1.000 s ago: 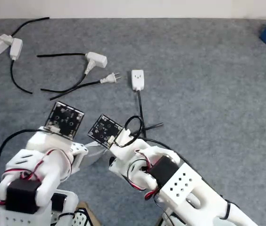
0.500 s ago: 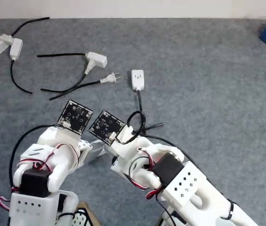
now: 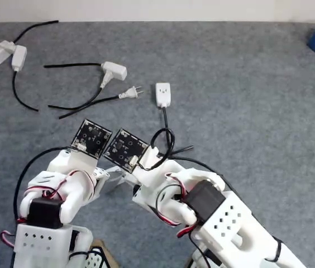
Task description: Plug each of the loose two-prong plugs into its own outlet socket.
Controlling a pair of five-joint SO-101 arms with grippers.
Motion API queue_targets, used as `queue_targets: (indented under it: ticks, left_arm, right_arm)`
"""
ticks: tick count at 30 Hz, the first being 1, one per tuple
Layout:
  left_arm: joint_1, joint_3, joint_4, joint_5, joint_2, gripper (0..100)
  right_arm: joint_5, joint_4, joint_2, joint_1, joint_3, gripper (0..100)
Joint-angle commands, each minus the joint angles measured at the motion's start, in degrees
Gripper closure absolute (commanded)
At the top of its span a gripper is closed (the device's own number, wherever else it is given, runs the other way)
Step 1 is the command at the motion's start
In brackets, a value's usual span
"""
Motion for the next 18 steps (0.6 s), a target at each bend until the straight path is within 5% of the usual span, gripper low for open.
queue_targets:
  ticks: [1, 8, 18]
  left_arm:
    - [-4.6, -2.9, -1.7, -0.8, -0.3, 65]
    - [-24.1, -3.8, -4.9, -3.5, -0.1, 65]
    - [-41.8, -3.9, -5.1, -3.4, 3.5, 65]
  right_arm:
    - [1.8, 2.2, -0.5, 0.6, -4.1, 99.2]
    - [-2.6, 7.5, 19.3, 6.8, -20.0, 99.2]
    - [-21.3, 13.2, 49.0, 0.9, -39.6, 99.2]
